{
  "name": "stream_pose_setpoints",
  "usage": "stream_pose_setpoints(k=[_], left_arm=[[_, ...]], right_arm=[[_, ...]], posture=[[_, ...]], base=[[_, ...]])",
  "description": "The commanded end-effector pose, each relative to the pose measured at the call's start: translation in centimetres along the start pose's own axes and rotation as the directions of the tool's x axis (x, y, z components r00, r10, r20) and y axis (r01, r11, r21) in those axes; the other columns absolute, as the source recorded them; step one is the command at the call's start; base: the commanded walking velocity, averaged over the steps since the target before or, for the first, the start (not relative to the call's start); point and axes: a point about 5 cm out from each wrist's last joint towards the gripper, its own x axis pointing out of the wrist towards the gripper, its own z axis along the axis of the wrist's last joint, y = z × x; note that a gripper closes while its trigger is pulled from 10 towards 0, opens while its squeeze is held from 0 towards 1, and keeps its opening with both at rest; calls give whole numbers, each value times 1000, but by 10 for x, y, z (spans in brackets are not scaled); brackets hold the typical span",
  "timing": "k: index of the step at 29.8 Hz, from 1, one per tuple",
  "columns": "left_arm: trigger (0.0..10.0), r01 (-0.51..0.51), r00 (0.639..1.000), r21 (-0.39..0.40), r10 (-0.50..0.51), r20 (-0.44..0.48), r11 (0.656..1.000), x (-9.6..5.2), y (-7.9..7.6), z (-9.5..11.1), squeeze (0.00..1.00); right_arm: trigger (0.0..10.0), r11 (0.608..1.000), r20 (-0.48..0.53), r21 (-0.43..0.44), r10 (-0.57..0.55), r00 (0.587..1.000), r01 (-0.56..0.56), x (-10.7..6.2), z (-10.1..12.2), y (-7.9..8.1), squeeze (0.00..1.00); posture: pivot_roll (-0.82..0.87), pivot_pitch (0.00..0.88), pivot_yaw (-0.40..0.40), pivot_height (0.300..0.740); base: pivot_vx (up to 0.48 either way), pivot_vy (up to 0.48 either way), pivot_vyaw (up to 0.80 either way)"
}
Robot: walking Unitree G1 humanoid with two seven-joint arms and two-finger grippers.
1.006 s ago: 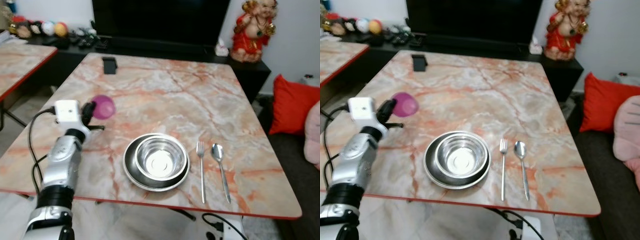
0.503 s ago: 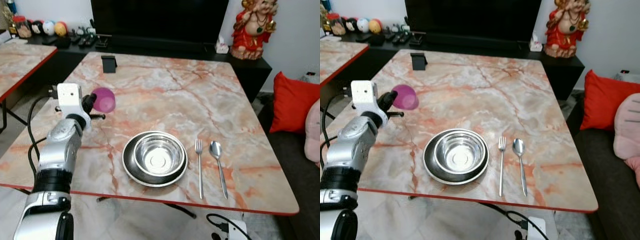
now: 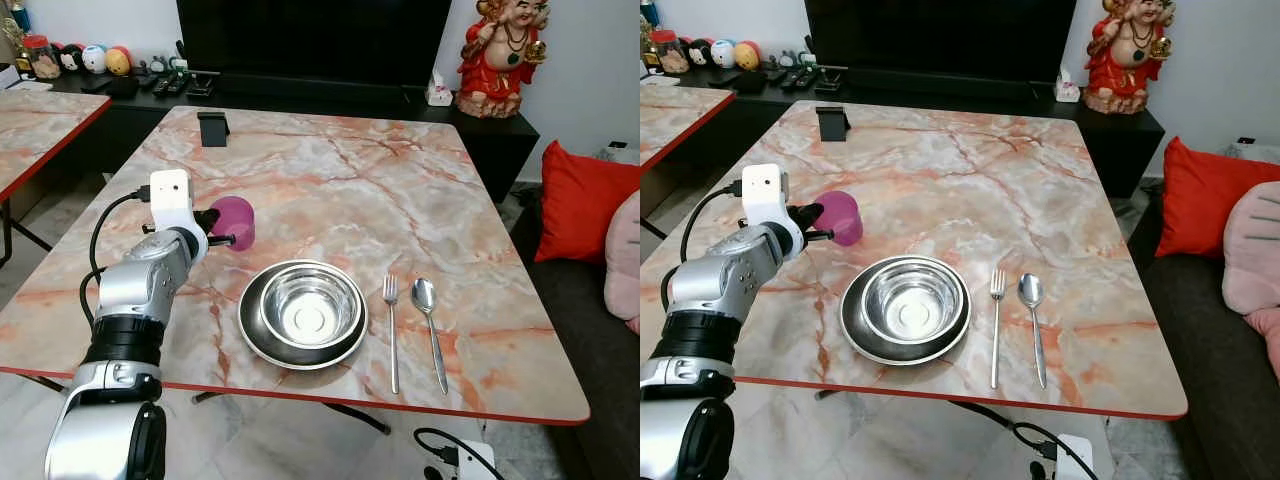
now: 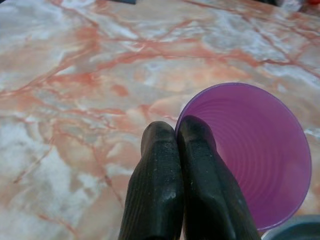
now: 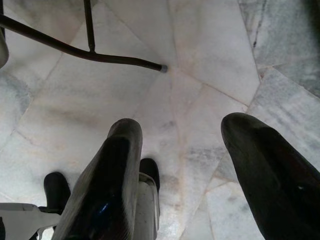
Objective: Setting the table
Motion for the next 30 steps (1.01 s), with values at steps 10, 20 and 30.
stream_pose_setpoints(k=[10,20,30], left_arm=[[10000,-82,993,-50,77,-92,995,-4,2,1,0],[10000,-66,989,-84,54,-137,994,-11,-4,1,0],[10000,-93,981,-30,86,-172,995,-21,-4,-5,0]], right_arm=[[10000,1000,-24,5,3,1000,-2,-1,-5,-1,0],[10000,1000,-31,7,4,1000,-3,-1,-6,0,0],[10000,1000,-36,6,3,999,-2,-1,-6,0,0]], posture=[[9,0,-43,731],[12,0,-41,731],[17,0,-36,731]], base=[[0,0,0],[0,0,0],[0,0,0]])
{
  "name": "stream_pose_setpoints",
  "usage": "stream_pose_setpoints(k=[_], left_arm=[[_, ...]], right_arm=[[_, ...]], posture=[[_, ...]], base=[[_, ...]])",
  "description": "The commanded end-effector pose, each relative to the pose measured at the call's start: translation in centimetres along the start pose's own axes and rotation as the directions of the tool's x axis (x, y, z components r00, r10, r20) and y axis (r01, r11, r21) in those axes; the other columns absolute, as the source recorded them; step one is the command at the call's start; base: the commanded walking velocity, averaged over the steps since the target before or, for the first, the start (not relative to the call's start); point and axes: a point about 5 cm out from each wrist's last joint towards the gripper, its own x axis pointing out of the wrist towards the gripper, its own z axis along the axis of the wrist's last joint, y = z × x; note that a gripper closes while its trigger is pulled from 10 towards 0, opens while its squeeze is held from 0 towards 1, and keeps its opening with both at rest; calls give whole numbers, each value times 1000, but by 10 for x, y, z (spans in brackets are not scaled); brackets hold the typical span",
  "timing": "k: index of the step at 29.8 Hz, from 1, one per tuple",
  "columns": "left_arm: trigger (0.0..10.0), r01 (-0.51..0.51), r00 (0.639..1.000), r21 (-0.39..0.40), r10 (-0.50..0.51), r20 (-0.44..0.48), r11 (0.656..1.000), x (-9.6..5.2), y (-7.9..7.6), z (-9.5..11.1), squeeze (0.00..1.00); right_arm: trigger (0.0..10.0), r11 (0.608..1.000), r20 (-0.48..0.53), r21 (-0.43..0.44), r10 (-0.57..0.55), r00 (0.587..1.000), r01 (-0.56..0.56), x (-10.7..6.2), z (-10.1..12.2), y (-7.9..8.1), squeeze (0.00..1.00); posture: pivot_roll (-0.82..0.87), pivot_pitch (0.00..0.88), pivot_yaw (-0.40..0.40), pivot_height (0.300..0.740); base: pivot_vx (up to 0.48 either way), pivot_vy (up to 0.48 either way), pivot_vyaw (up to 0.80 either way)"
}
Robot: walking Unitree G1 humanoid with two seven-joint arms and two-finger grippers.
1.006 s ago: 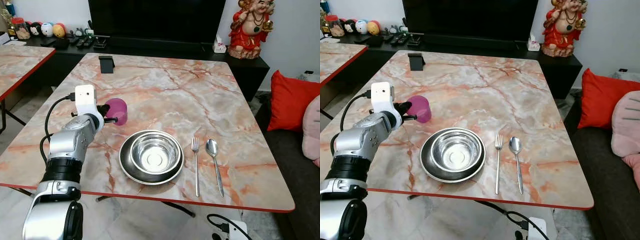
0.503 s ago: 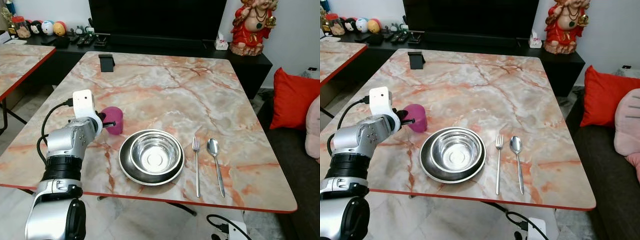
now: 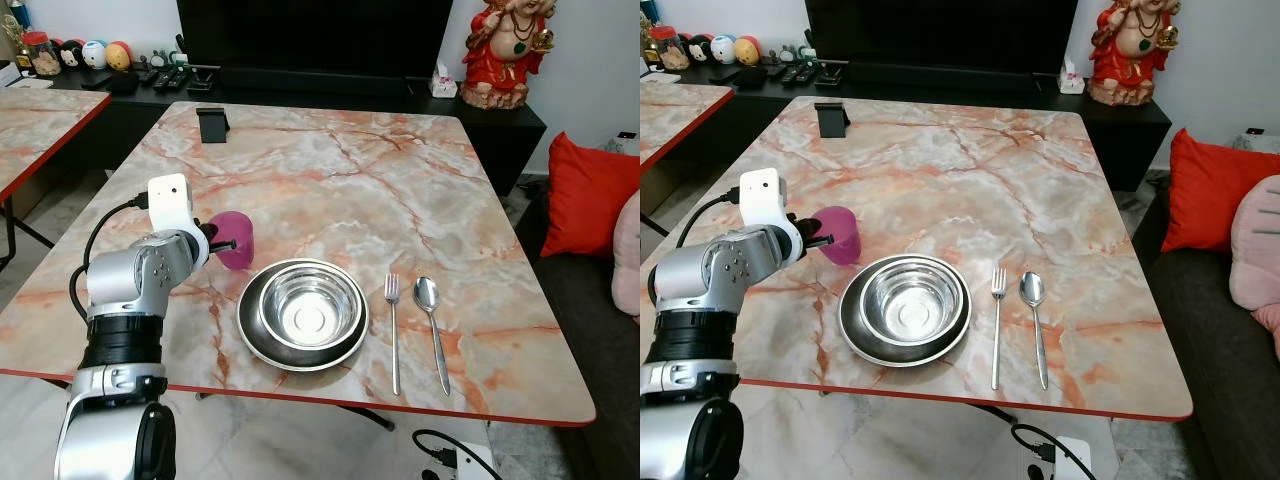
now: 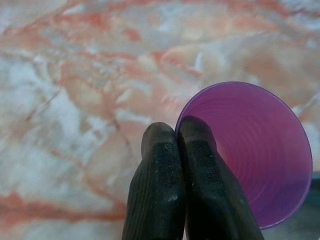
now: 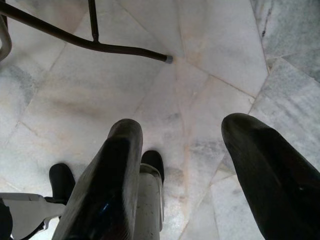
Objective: Setting the table
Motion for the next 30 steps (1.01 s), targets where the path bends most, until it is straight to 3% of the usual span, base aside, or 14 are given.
stream_pose_setpoints(k=[1,27,29,30], left_arm=[[10000,-19,1000,12,19,1,1000,-3,0,-1,0],[10000,-56,998,9,56,-11,998,-1,2,-7,0],[10000,-58,998,8,58,-11,998,-1,2,-7,800],[10000,-59,998,7,59,-9,998,-2,1,-7,835]], right_arm=[[10000,1000,-15,3,-4,1000,4,-1,-4,-1,0],[10000,1000,-17,11,-4,1000,4,-1,-4,-1,0],[10000,1000,-17,11,-4,1000,4,-1,-4,-1,0],[10000,1000,-16,10,-4,1000,4,-1,-4,-1,0]], posture=[[17,0,-36,731],[18,0,-37,731],[18,0,-37,731],[18,0,-37,731]], base=[[0,0,0],[0,0,0],[0,0,0],[0,0,0]])
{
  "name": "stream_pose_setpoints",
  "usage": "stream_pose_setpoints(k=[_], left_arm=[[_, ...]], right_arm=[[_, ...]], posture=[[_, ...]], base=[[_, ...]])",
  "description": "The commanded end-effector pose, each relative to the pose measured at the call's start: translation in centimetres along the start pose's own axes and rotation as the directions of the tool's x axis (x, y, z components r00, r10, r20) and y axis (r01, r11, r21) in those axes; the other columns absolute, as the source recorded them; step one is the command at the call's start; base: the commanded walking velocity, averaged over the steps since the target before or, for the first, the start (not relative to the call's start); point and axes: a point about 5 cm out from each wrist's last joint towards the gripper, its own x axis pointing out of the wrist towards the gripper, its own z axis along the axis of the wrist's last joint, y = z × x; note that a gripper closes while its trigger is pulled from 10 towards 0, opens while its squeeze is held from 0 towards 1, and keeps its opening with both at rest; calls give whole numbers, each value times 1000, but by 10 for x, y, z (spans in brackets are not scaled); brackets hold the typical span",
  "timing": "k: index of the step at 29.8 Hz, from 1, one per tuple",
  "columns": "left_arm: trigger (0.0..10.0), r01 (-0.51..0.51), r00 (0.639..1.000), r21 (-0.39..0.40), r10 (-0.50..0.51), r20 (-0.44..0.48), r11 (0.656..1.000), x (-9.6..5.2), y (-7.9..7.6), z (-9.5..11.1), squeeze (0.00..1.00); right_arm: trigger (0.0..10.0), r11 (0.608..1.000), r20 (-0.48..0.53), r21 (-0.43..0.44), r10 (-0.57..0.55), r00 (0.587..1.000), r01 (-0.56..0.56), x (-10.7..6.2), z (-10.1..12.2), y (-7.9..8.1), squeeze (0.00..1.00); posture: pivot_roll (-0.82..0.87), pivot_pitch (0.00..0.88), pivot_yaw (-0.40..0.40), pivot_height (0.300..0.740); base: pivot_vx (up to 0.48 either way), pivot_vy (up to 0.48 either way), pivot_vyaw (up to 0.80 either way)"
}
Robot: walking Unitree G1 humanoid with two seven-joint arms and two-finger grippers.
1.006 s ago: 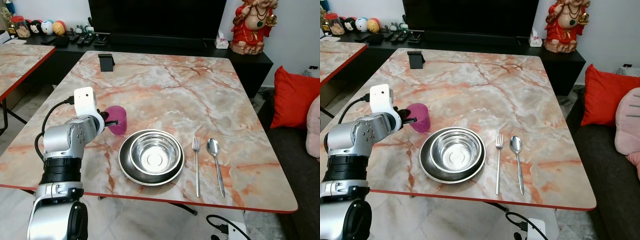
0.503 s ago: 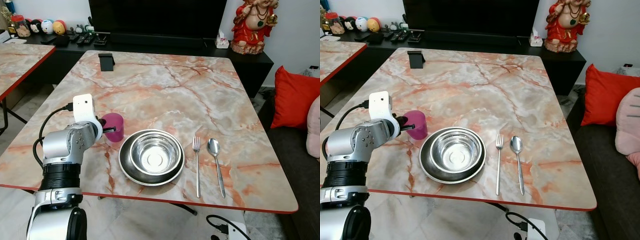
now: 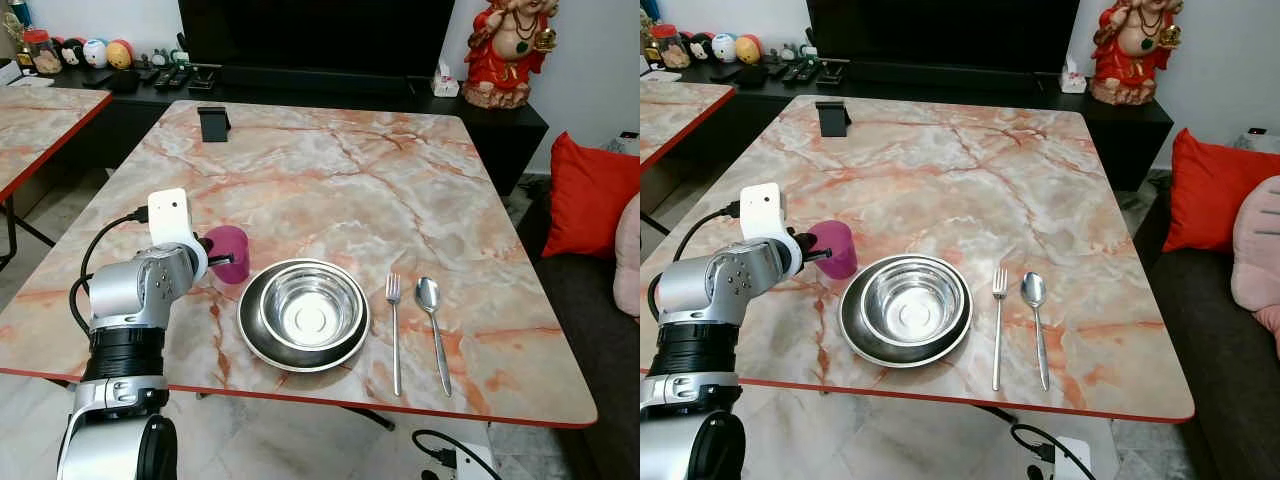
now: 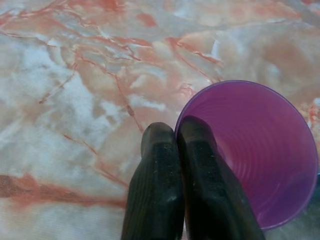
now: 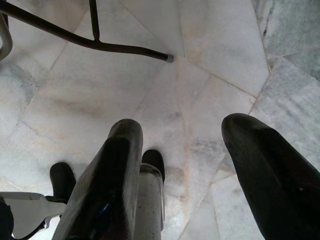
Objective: Setting the table
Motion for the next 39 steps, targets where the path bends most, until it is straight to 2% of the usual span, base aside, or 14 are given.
stream_pose_setpoints(k=[1,2,4,5,6,11,12,13,17,18,19,20,21,39], left_arm=[[10000,-15,1000,6,15,9,1000,-1,-1,1,835],[10000,-15,1000,6,15,9,1000,-1,-1,1,835],[10000,-11,1000,4,11,13,1000,-1,-2,2,769],[10000,-7,1000,4,7,17,1000,-1,-2,3,694],[10000,-5,1000,4,5,20,1000,-1,-3,3,0],[10000,-4,1000,4,4,26,1000,-2,-4,4,0],[10000,-6,1000,4,6,27,1000,-2,-4,4,714],[10000,-7,1000,5,6,29,1000,-2,-4,4,725],[10000,-9,999,6,9,33,1000,-3,-4,6,702],[10000,-13,999,7,12,37,1000,-3,-4,7,647],[10000,-12,999,5,12,44,1000,-3,-4,8,404],[10000,-12,999,5,12,44,1000,-3,-4,8,404],[10000,-11,999,3,11,49,1000,-4,-4,9,0],[10000,18,985,-25,-14,172,1000,-9,-13,27,0]], right_arm=[[10000,1000,-14,9,-4,1000,5,-1,-3,-1,0],[10000,1000,-14,9,-4,1000,5,-1,-3,-1,0],[10000,1000,-14,9,-4,1000,4,-1,-3,-1,0],[10000,1000,-14,9,-3,1000,4,-1,-3,-1,0],[10000,1000,-14,9,-3,1000,4,-1,-3,-1,0],[10000,1000,-14,8,-3,1000,4,-1,-3,-1,0],[10000,1000,-14,8,-4,1000,4,-1,-3,-1,0],[10000,1000,-14,8,-4,1000,4,-1,-3,-1,0],[10000,1000,-14,7,-4,1000,4,-1,-3,-2,0],[10000,1000,-14,7,-3,1000,3,-1,-3,-1,0],[10000,1000,-14,6,-2,1000,2,-1,-3,-1,0],[10000,1000,-14,6,-2,1000,2,-1,-3,-1,0],[10000,1000,-14,6,-2,1000,2,-1,-3,-1,0],[10000,1000,-12,6,-1,1000,1,0,-2,-1,0]], posture=[[18,0,-37,731],[18,0,-37,731],[18,0,-37,731],[18,0,-37,731],[17,0,-38,731],[17,0,-38,731],[18,0,-39,731],[18,0,-39,731],[20,0,-39,731],[19,0,-39,731],[19,0,-39,731],[19,0,-39,731],[19,0,-40,731],[19,0,-40,731]], base=[[0,0,0],[0,0,0],[0,0,0],[0,0,0],[0,0,0],[0,0,0],[0,0,0],[0,0,0],[0,0,0],[0,0,0],[0,0,0],[0,0,0],[0,0,0],[0,0,0]])
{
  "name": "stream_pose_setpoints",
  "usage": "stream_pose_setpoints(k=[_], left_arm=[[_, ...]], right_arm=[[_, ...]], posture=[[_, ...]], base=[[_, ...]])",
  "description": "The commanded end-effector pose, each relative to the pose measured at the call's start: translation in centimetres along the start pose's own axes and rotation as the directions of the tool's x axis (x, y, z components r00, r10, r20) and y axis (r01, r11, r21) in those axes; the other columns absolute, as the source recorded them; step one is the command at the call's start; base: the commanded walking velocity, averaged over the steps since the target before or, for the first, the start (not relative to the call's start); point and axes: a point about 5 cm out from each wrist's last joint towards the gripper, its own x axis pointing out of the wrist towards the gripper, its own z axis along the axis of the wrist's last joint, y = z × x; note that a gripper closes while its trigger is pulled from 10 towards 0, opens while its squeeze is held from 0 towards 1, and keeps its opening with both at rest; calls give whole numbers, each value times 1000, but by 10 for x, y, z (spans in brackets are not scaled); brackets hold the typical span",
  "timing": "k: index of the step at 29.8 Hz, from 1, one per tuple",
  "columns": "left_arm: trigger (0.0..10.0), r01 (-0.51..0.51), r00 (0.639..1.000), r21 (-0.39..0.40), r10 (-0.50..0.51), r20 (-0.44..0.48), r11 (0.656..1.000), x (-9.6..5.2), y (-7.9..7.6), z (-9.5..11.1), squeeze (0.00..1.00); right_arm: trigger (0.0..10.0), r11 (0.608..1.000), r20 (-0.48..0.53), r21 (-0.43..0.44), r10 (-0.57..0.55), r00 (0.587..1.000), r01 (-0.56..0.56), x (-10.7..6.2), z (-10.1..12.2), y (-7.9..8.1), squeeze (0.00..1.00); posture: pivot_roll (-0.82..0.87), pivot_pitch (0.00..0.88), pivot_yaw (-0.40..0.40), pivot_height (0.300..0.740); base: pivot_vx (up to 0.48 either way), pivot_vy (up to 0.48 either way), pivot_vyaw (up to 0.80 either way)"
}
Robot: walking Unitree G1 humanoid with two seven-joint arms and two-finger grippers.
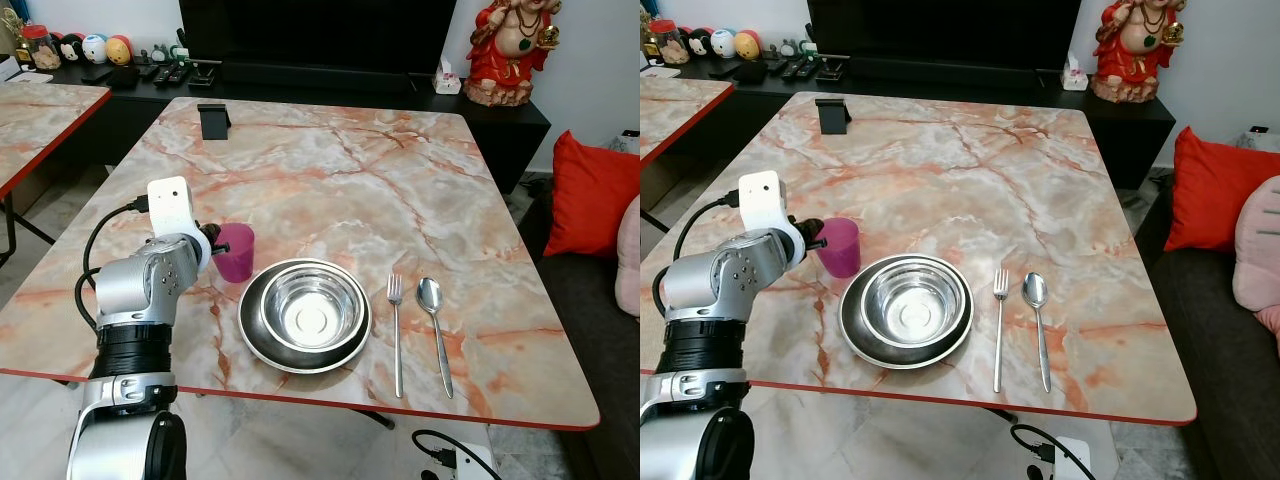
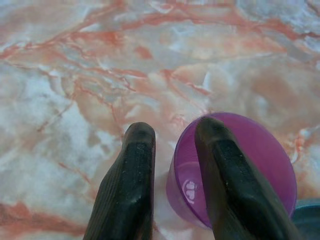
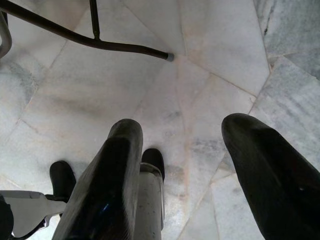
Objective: Setting the table
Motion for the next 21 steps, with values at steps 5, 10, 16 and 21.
stream_pose_setpoints(k=[5,10,16,21], left_arm=[[10000,19,962,58,-34,271,998,-11,-5,34,0],[10000,42,885,174,-117,451,984,-21,-6,42,0],[10000,141,803,346,-311,509,928,-28,-16,12,0],[10000,135,783,374,-330,527,918,-28,-13,-7,0]], right_arm=[[10000,1000,-10,7,-3,1000,3,0,-2,-1,0],[10000,1000,-7,10,-6,1000,6,0,-2,-1,0],[10000,1000,10,18,-19,1000,19,-1,-1,-2,0],[10000,999,22,30,-27,999,27,-1,0,-3,0]], posture=[[19,0,-41,731],[19,0,-42,731],[14,0,-43,731],[8,0,-42,731]], base=[[0,0,0],[0,0,0],[0,0,0],[0,0,0]])
